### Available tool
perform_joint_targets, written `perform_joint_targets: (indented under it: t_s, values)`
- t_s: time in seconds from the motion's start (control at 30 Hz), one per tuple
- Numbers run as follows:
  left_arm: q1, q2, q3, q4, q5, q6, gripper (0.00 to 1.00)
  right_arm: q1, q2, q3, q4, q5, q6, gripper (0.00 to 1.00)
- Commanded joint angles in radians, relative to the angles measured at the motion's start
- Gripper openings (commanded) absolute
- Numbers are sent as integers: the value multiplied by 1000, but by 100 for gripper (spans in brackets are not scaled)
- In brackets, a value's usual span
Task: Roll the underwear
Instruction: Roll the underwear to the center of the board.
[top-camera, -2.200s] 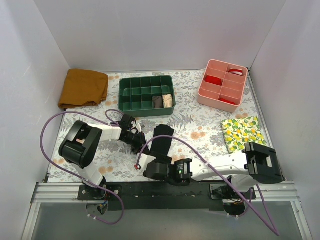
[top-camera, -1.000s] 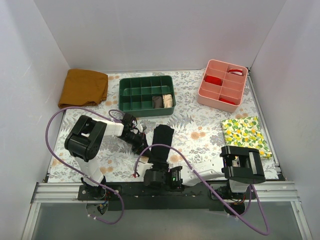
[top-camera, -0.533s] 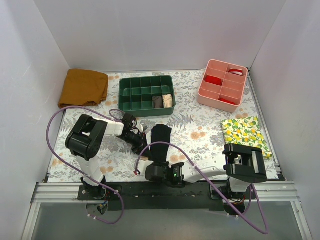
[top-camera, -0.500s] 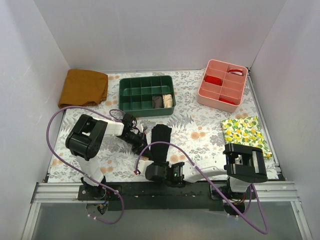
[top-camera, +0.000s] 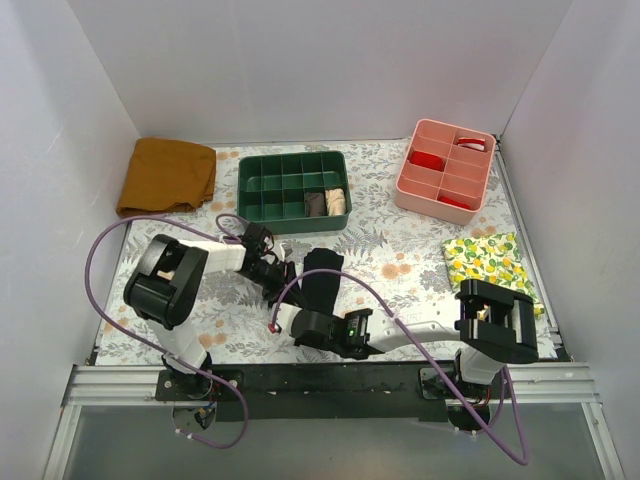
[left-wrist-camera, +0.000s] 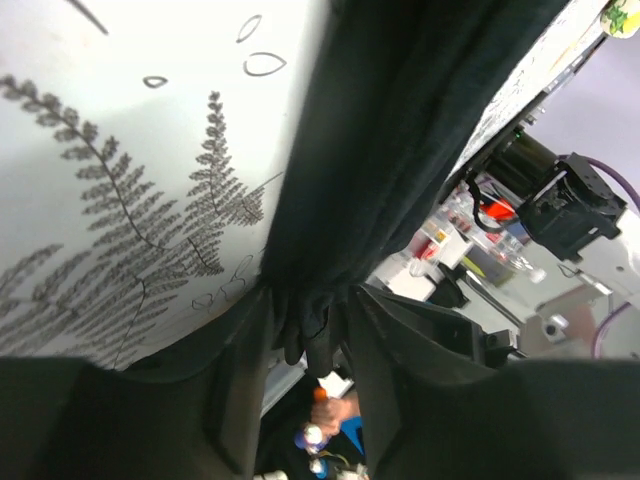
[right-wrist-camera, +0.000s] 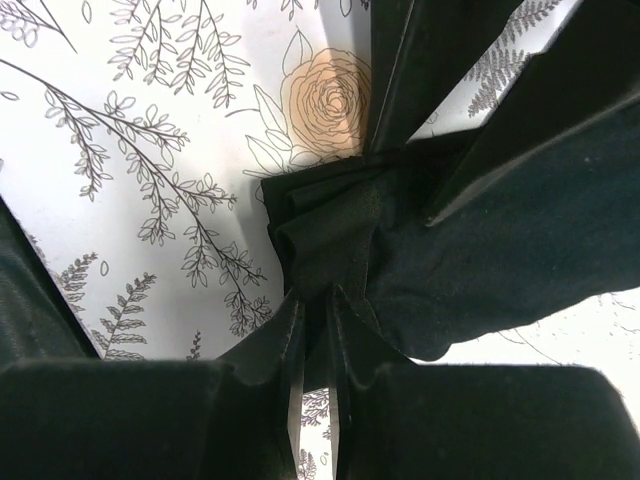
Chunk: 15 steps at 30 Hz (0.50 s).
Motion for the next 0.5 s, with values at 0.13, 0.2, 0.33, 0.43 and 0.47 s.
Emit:
perform_joint_targets:
  t_s: [0.13,0.2,0.33,0.43,0.47]
  values:
    - [14,-127,-12,38,-204,-43,55,-59,-46,53,-55,-192,69,12]
    - [24,-144,-20,47,-227,-57,58,-87,-58,50,-50,-226,75,12]
    - [41,-189,-45,61,-285,-94,60,-131,-69,52,-43,-352,107,12]
    - [52,-227,-69,59,-350,-121,60,-171,-64,58,-44,-422,122,13]
    - [54,-247,-78,62,-373,-130,60,-194,-61,61,-43,-464,132,13]
